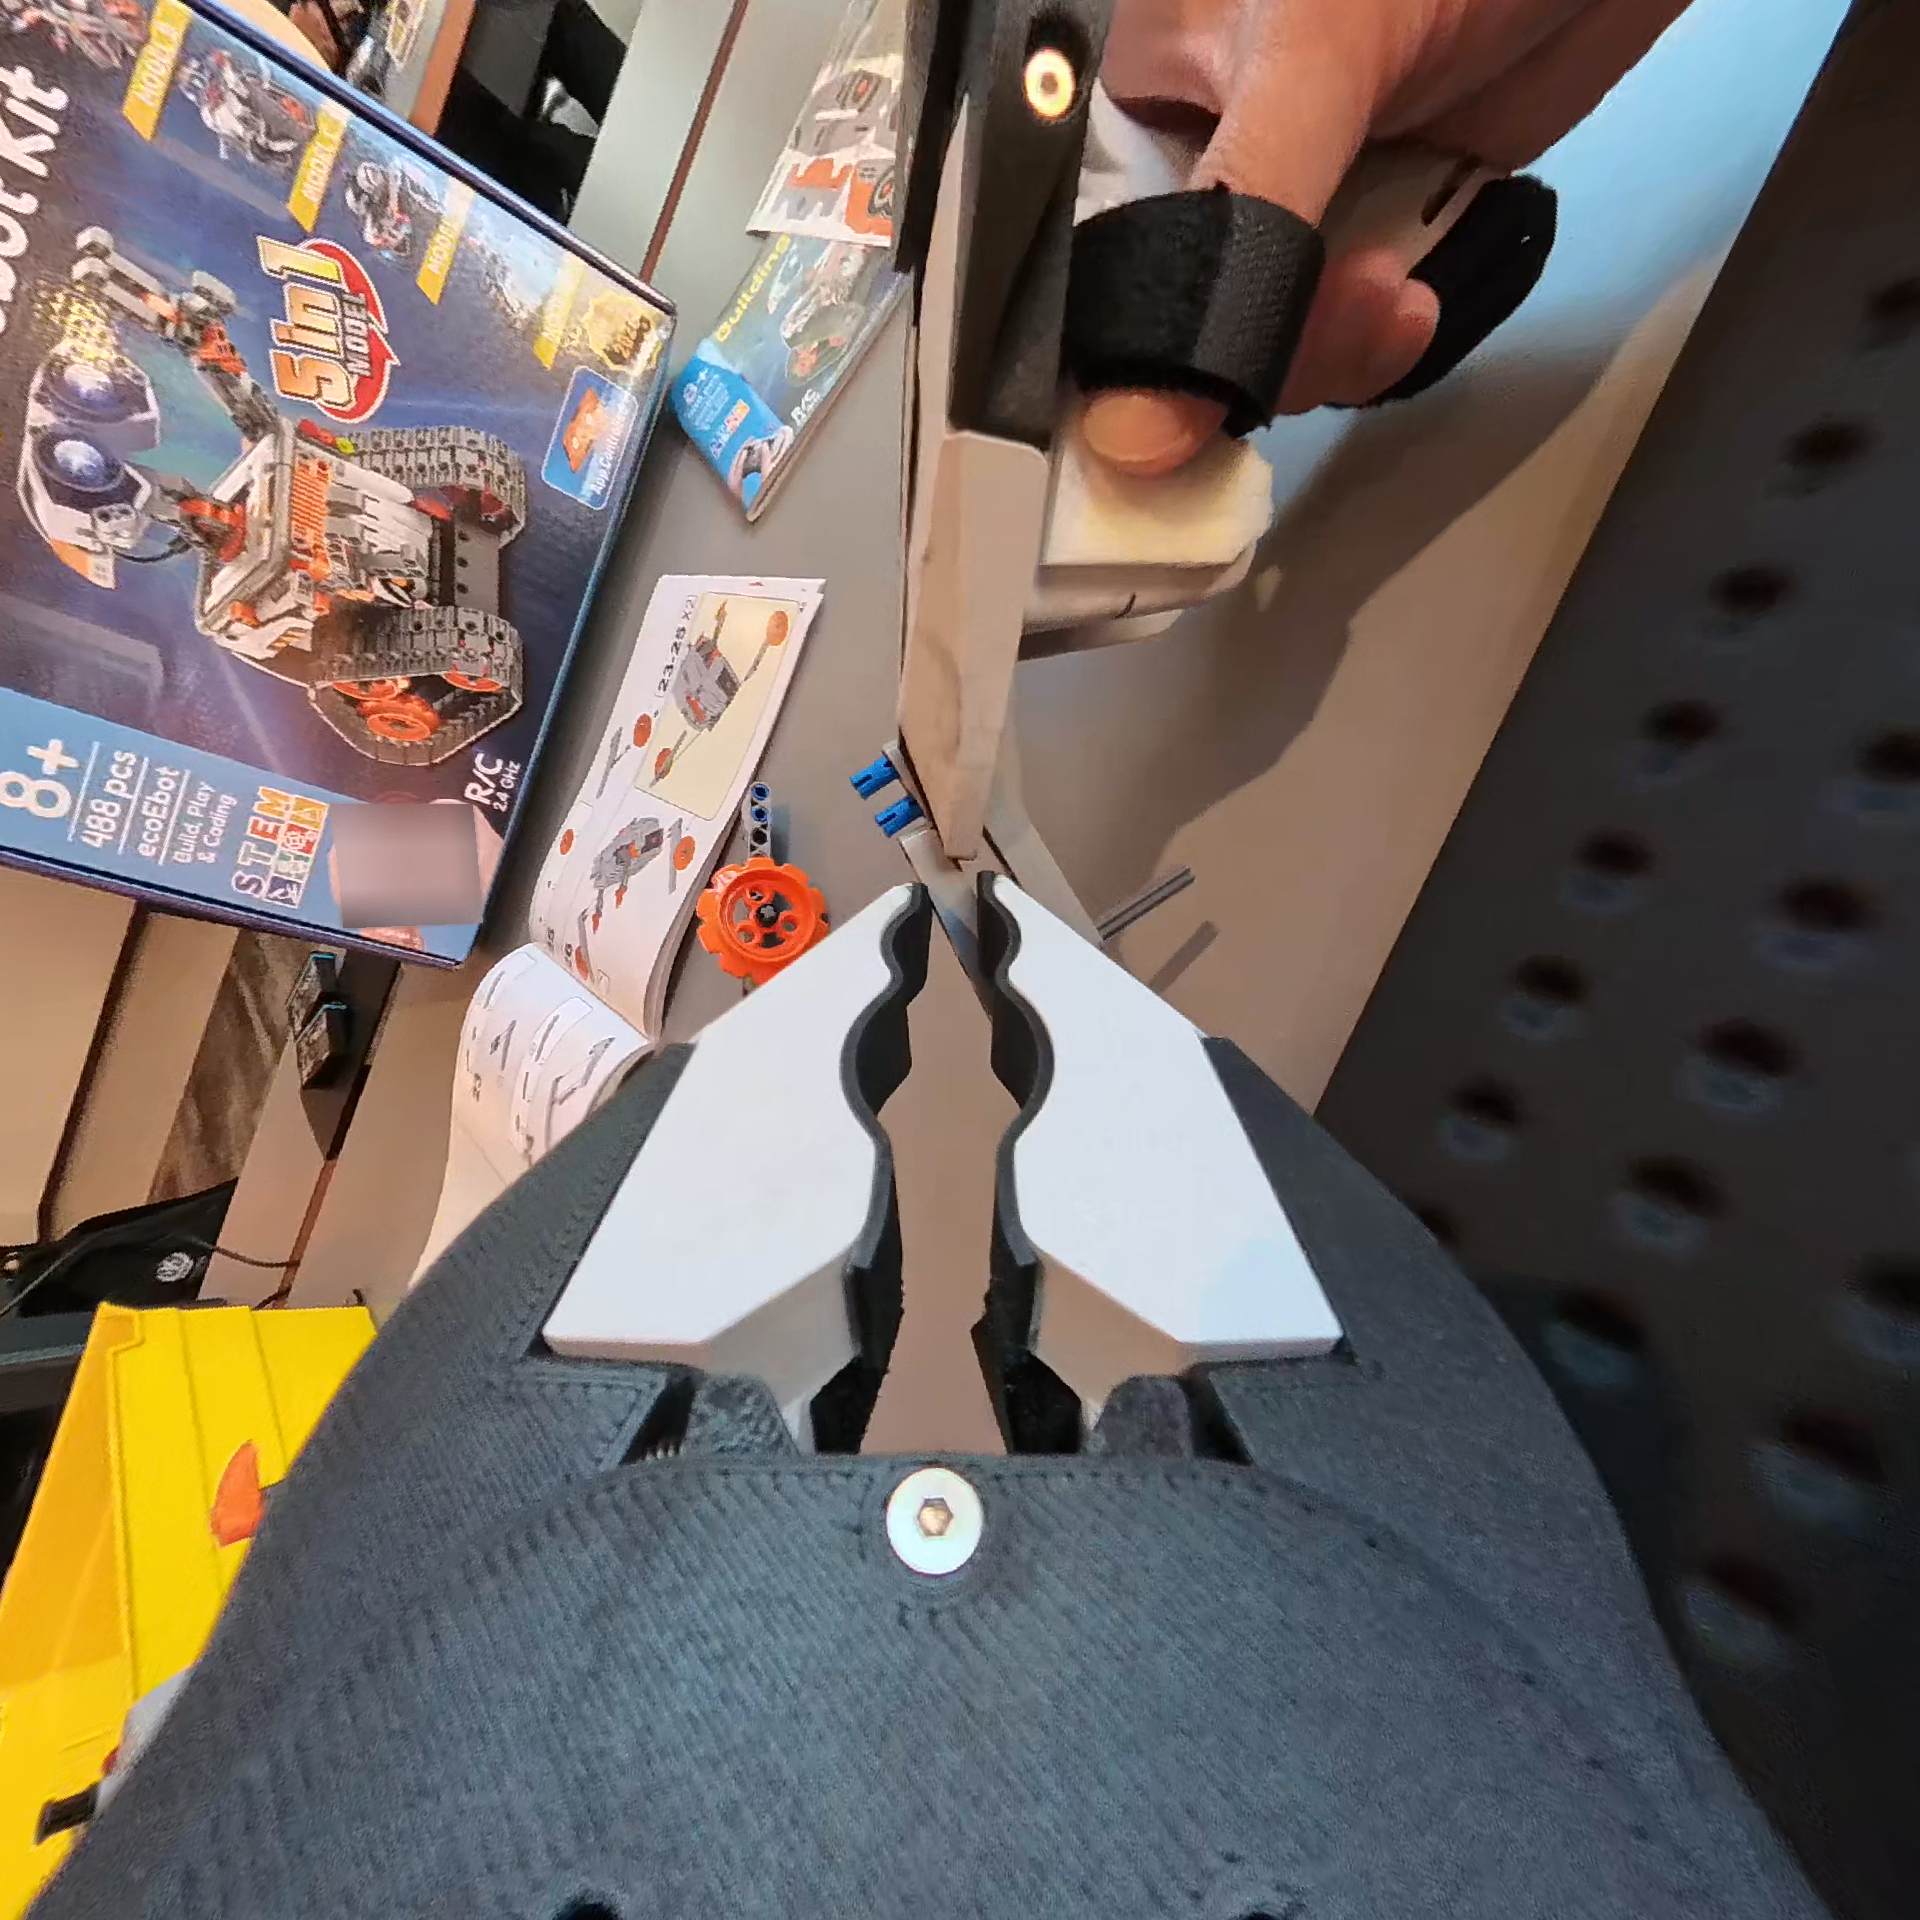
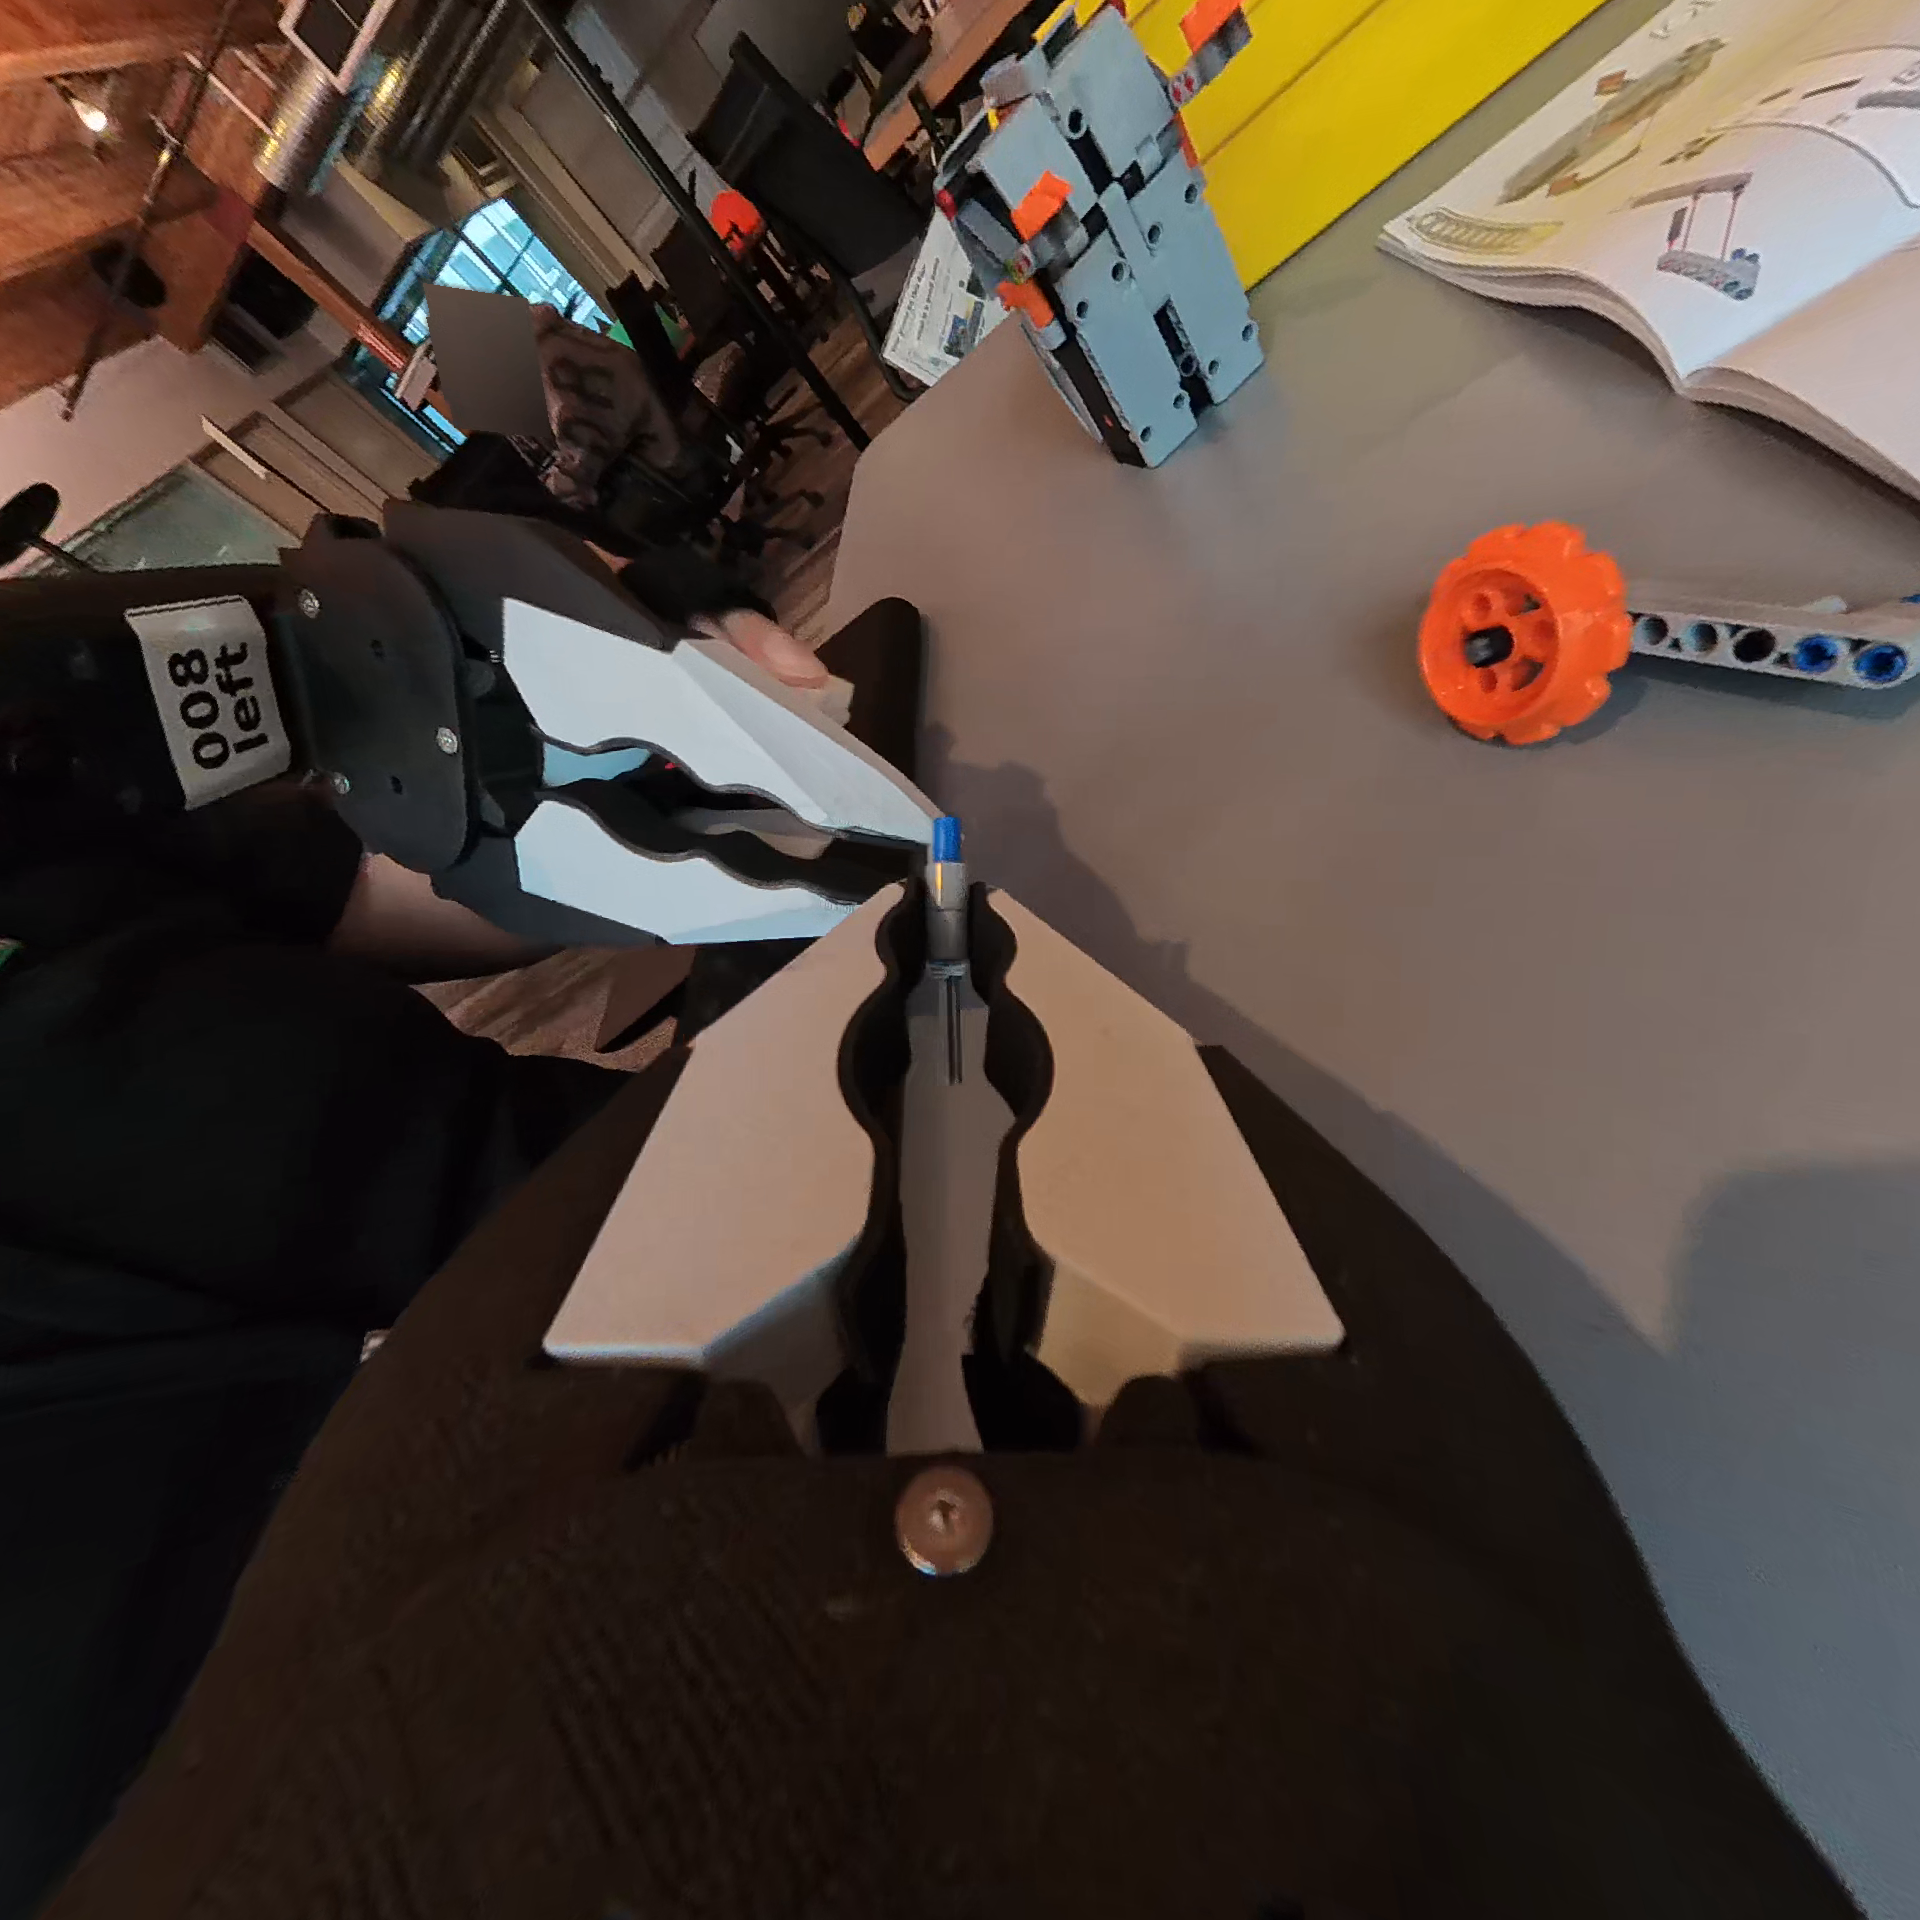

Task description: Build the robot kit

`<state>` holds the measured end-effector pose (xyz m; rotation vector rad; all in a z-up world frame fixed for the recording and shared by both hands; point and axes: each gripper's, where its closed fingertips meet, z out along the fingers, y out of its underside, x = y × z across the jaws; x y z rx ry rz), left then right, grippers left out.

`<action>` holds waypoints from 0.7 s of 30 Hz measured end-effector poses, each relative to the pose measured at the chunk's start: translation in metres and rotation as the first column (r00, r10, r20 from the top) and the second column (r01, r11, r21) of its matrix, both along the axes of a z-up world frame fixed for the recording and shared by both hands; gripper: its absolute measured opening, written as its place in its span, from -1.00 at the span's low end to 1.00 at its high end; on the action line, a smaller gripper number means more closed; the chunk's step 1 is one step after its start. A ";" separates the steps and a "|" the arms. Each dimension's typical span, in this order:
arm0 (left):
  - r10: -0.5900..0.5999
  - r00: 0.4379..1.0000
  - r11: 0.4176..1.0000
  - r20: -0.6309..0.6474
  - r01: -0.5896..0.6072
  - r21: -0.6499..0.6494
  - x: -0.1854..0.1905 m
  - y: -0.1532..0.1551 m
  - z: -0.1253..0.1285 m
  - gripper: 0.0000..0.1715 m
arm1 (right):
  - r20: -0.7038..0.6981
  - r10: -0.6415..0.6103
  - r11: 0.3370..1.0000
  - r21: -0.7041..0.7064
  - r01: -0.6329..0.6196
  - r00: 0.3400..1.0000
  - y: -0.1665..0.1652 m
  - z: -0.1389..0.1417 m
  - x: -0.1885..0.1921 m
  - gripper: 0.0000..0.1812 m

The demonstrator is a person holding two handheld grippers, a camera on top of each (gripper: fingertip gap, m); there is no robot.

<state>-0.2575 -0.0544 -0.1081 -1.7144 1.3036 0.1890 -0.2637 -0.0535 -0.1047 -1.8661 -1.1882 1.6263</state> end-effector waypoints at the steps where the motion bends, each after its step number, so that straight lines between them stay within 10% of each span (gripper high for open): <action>1: 0.005 1.000 1.000 0.000 -0.005 0.002 0.000 0.001 -0.001 -0.92 | 0.002 -0.008 1.000 -0.007 0.008 1.000 0.001 -0.001 0.000 -0.93; 21: 0.017 0.993 0.993 0.115 -0.003 -0.120 0.002 0.006 0.002 -0.91 | -0.056 -0.043 0.978 -0.206 0.031 0.998 0.005 0.005 0.002 -0.93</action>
